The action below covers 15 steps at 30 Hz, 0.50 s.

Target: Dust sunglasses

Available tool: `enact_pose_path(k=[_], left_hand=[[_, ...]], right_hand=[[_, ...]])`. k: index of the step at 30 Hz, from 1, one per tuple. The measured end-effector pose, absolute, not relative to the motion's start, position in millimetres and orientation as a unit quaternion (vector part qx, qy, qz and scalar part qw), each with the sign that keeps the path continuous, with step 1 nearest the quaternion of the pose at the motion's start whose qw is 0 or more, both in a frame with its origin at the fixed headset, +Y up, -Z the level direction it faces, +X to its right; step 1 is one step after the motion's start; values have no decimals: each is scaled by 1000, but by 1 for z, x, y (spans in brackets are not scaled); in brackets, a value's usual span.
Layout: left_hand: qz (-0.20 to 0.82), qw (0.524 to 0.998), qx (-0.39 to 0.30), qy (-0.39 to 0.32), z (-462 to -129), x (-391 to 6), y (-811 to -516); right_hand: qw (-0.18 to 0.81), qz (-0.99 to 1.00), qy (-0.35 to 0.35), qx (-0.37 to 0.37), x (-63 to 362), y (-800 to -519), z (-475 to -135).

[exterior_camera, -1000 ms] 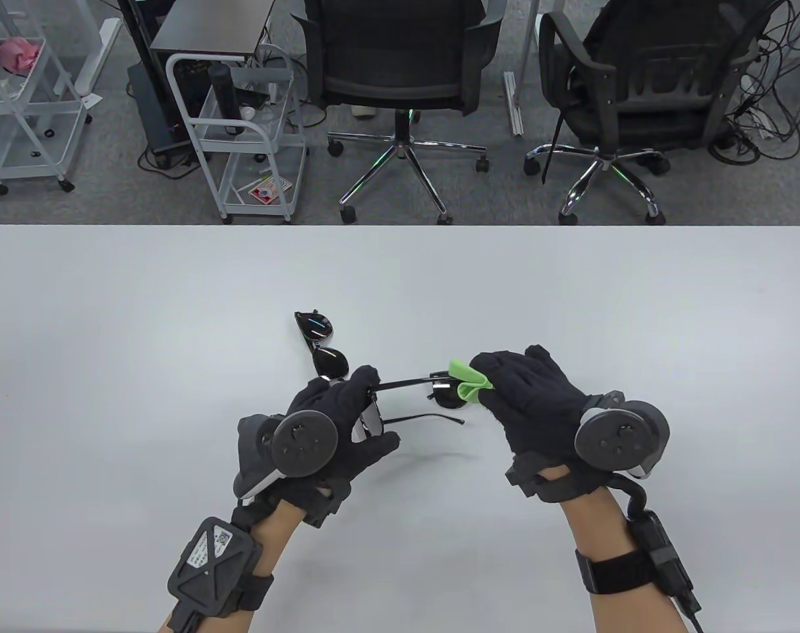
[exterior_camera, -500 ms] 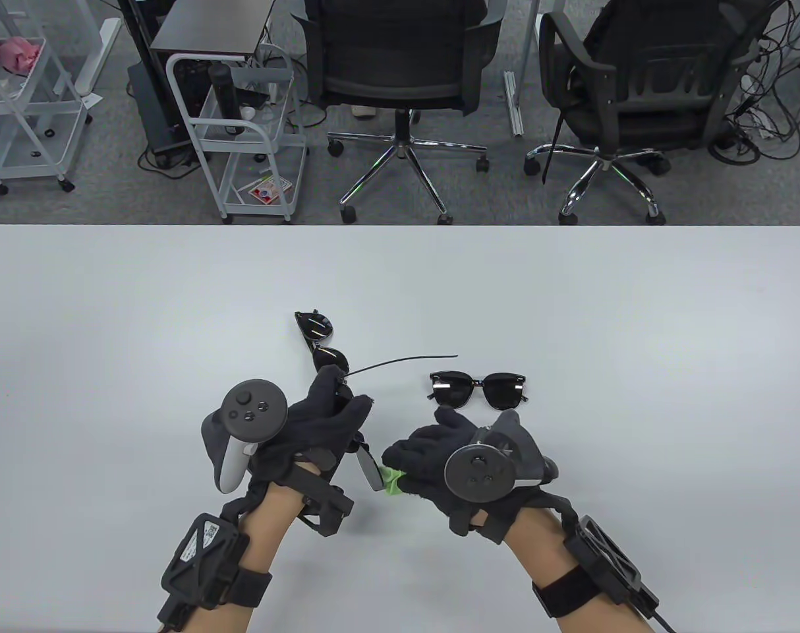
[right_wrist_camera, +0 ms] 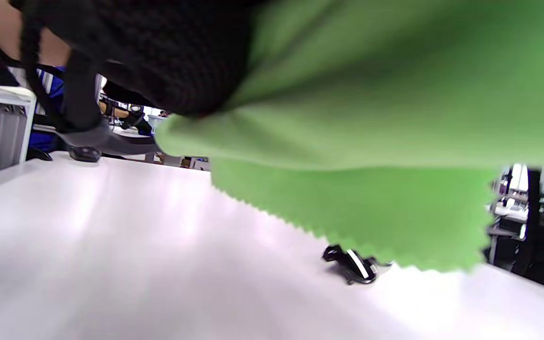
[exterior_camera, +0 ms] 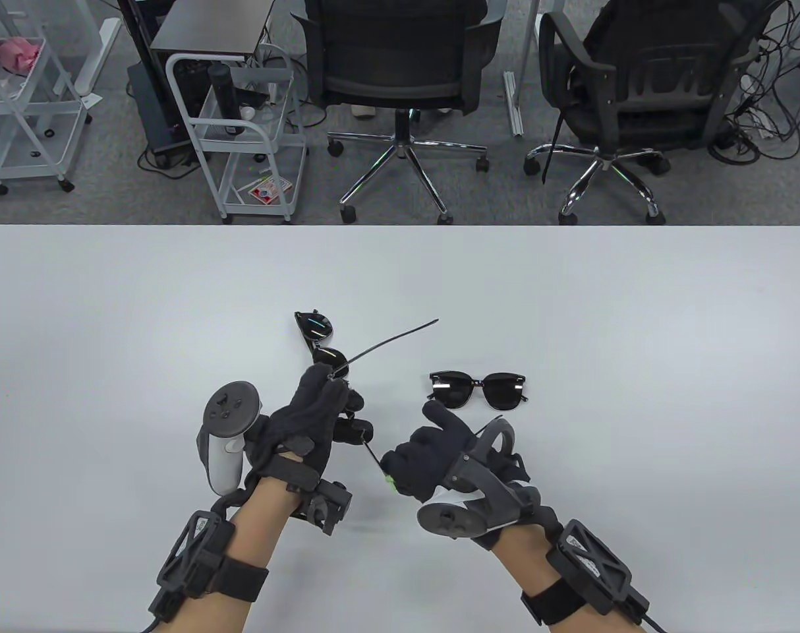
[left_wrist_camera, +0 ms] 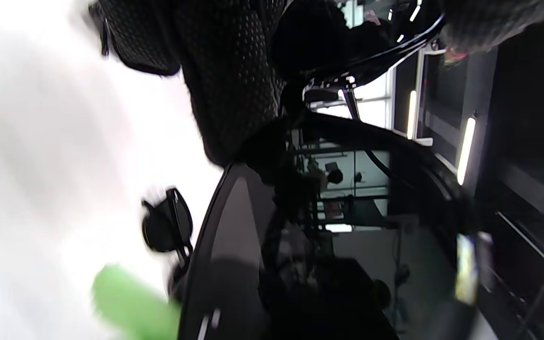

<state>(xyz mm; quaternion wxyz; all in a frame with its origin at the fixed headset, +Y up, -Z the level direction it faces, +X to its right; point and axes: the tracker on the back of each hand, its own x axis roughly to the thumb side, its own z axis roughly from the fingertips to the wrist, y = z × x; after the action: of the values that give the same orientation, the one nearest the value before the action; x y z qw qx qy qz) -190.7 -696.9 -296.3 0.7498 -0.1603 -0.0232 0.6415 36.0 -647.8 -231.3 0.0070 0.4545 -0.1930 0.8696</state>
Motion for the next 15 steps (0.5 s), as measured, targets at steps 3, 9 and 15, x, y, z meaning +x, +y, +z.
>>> enact_pose_path(k=[3,9,15], left_hand=[[611,758,-218,-71,-294,-173,-702],[540,803,-221,-121,-289,-147,-698],[554,804,-201,-82,-293,-158,-699]], right_hand=[[14,876,-202,439,43,-643,-235],[5,884,-187,428,44,-647,-240],[-32,890,-184,417,35,-648,-243]])
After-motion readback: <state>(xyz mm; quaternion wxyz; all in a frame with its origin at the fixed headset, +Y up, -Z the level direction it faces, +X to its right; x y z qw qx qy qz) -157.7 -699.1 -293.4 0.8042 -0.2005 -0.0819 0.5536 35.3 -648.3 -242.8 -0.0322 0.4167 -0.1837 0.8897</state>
